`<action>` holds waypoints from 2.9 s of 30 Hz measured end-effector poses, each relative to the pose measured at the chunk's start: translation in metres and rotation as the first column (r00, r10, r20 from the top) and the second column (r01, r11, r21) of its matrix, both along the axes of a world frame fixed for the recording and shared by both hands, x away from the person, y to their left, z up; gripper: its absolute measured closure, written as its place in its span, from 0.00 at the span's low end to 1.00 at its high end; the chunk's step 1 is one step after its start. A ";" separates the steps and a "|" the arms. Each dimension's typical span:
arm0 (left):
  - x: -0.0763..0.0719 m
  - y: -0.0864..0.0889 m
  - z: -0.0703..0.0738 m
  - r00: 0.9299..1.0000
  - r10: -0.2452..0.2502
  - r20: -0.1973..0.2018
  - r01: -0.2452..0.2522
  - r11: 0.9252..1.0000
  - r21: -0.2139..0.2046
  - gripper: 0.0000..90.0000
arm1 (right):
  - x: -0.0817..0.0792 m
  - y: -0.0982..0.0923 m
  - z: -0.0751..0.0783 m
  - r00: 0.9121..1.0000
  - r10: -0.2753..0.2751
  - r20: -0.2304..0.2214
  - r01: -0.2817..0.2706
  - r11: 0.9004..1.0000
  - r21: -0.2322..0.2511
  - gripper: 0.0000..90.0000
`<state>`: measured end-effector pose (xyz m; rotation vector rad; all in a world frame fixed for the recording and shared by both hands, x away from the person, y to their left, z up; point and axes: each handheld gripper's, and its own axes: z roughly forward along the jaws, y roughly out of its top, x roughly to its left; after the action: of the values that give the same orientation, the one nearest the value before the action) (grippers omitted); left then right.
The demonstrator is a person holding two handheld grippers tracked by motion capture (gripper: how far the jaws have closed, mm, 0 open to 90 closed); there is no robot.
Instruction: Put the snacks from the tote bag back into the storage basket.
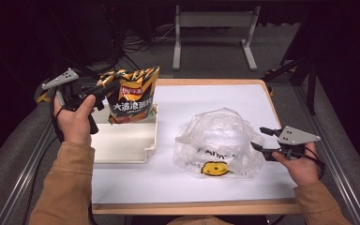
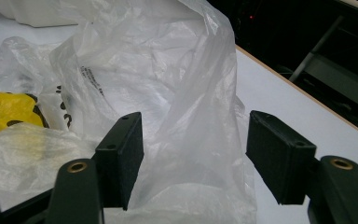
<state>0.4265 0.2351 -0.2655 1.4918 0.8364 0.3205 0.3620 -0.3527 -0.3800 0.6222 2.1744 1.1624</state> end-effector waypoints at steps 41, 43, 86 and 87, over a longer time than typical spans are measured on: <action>0.038 0.036 -0.081 0.992 -0.013 -0.125 0.010 1.000 -0.023 0.99 | -0.001 0.001 -0.007 0.999 0.032 -0.038 -0.032 1.000 0.002 0.48; 0.040 0.036 -0.084 0.991 -0.018 -0.135 0.013 0.999 -0.032 0.99 | -0.001 0.001 -0.007 0.999 0.031 -0.039 -0.031 1.000 0.002 0.48; 0.068 0.030 -0.089 0.986 0.136 -0.101 -0.123 0.984 0.128 0.48 | -0.003 0.002 -0.012 0.997 0.043 -0.063 -0.043 0.999 0.002 0.46; 0.067 0.031 -0.088 0.984 0.149 -0.099 -0.136 0.982 0.128 0.43 | -0.002 0.002 -0.012 0.997 0.043 -0.062 -0.043 0.999 0.005 0.46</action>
<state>0.4934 0.2659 -0.3532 1.5762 1.0293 0.4054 0.3597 -0.3507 -0.3919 0.6239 2.2489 1.1838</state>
